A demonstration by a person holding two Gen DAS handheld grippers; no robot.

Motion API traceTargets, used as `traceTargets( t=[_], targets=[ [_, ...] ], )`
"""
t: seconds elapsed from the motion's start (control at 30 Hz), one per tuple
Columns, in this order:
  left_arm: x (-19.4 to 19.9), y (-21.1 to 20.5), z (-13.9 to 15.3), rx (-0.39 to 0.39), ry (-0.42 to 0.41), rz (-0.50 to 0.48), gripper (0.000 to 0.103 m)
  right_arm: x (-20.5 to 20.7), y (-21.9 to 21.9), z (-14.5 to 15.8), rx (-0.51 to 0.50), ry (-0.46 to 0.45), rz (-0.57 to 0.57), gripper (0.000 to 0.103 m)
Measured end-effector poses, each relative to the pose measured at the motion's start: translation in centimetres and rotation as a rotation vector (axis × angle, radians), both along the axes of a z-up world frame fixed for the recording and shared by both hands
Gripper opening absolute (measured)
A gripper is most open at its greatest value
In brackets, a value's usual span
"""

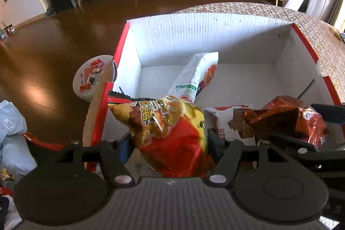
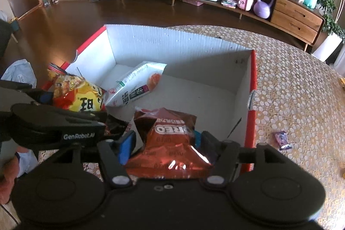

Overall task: Organize snacks
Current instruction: 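Open both tools to drop the chip bag and Oreo bag into the box, then lift both tools out of the box and move them toward the small candies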

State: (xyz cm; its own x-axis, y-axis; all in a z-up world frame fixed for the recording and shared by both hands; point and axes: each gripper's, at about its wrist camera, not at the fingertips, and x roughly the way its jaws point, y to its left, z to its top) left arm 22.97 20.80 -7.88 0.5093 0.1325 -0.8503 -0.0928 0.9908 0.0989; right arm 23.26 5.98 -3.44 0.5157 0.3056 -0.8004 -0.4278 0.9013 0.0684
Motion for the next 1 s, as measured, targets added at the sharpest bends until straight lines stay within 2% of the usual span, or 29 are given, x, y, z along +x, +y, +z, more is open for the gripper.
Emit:
traceTargets(
  t=[0.13,0.37,0.47,0.67,0.83,1.0],
  targets=[
    [-0.4,0.2,0.4,-0.002,-0.007,0.002,0.069,-0.4,-0.7,0.7,0.017,-0.004,-0.009,0.085],
    [-1.6,0.5,1.7,-0.023,-0.030,0.015,0.079,-2.0,-1.3,2.5,0.049,-0.035,0.000,0.097],
    [-2.3,0.6,2.2,-0.034,-0.047,0.013,0.079,-2.9,-1.3,3.5,0.056,-0.057,0.013,0.101],
    [-3.7,0.4,3.0,-0.030,-0.069,0.016,0.079,-4.2,-1.7,4.7,0.061,-0.081,0.009,0.103],
    [-4.8,0.4,3.8,-0.056,-0.094,0.021,0.079,-5.5,-2.6,5.7,0.081,-0.098,0.005,0.103],
    [-6.2,0.6,4.6,-0.139,-0.093,0.028,0.079,-7.0,-3.8,6.8,0.115,-0.114,0.011,0.103]
  ],
)
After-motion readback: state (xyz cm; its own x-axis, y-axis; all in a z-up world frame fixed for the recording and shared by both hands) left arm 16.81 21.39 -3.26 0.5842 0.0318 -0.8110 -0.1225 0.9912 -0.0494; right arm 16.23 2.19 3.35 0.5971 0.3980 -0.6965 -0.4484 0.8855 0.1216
